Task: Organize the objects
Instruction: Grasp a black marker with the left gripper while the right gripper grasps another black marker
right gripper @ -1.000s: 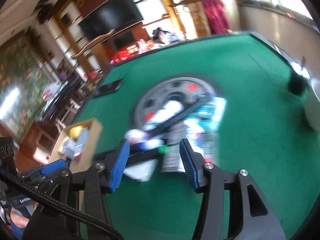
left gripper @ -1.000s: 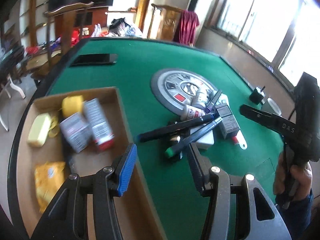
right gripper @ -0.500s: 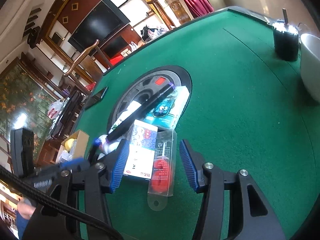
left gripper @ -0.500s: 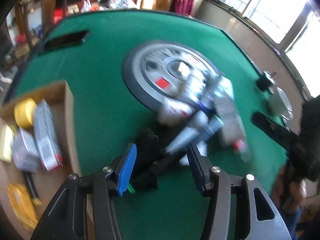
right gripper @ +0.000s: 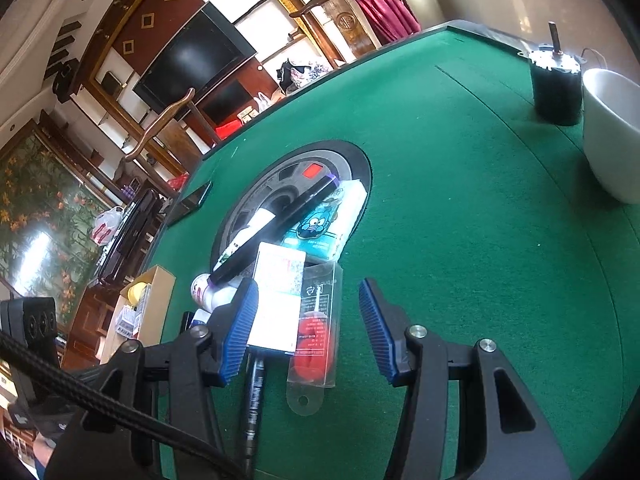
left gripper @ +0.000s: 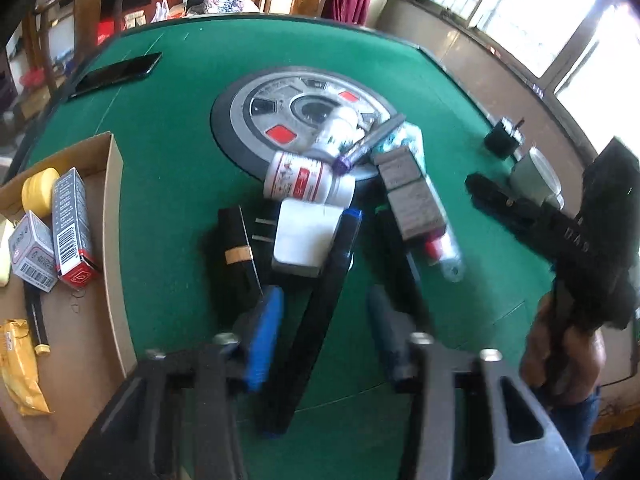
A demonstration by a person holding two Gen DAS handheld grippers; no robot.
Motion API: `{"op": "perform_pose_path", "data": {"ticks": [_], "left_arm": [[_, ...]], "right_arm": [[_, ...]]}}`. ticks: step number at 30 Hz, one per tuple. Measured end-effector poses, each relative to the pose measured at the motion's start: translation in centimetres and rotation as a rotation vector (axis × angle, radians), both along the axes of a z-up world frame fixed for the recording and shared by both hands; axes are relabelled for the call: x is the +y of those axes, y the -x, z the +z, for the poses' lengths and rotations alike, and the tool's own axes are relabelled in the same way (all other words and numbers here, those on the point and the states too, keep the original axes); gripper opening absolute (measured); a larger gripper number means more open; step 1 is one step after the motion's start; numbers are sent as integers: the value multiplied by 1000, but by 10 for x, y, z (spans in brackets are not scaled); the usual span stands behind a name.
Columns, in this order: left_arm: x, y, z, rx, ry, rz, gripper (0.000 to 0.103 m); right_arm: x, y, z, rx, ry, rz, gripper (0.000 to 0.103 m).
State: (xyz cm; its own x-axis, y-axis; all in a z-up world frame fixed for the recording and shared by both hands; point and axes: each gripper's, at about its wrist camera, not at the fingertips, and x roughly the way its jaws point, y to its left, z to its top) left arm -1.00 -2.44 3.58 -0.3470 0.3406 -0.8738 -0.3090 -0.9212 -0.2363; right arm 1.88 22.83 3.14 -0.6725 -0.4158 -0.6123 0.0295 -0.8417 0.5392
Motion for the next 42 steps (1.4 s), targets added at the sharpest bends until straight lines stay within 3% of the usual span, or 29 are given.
{"op": "perform_pose_path", "data": {"ticks": [9, 17, 21, 27, 29, 30, 34, 39, 42], "left_arm": [[18, -6, -22, 29, 86, -3, 17], [-5, -51, -25, 82, 63, 70, 12], [-11, -62, -26, 98, 49, 88, 12], [-9, -65, -26, 117, 60, 94, 12], [-8, -65, -26, 123, 66, 94, 12], [-7, -65, -27, 124, 67, 95, 12], [-6, -66, -27, 133, 72, 96, 12], [2, -67, -27, 145, 123, 94, 12], [2, -68, -28, 161, 107, 99, 12]], "right_arm": [[-6, -3, 4, 19, -35, 17, 51], [-37, -35, 14, 73, -156, 116, 51], [-75, -52, 5, 30, -269, 212, 51], [-98, -45, -12, -57, -413, 204, 50], [-103, -39, -16, -64, -459, 199, 40], [-106, -36, -18, -74, -490, 199, 28], [-115, -39, -22, -46, -595, 201, 12], [-97, -46, -18, -45, -515, 204, 12], [-85, -55, -12, -26, -457, 195, 12]]}}
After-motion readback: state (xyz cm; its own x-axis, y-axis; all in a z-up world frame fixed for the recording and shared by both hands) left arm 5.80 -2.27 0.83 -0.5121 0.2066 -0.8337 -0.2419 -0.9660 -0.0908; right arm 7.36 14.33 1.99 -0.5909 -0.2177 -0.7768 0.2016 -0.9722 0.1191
